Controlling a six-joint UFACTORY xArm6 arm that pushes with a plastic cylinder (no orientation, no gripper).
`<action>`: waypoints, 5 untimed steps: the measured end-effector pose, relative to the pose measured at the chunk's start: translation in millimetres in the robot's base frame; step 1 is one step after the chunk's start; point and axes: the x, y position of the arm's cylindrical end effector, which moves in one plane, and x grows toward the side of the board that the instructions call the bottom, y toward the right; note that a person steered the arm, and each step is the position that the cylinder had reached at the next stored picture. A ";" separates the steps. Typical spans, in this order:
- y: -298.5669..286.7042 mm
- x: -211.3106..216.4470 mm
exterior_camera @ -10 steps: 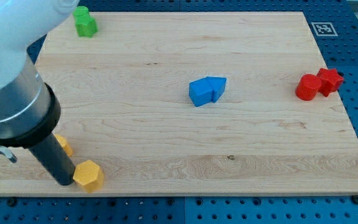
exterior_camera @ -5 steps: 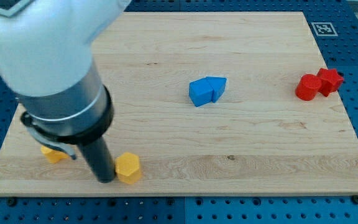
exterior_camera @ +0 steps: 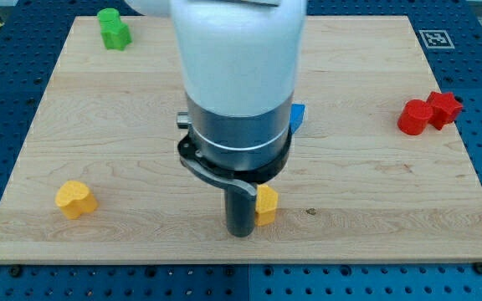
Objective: Slide yellow hexagon towards right
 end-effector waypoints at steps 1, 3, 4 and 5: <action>-32.9 -12.4; 2.5 -20.3; 23.6 -17.0; 54.5 -14.9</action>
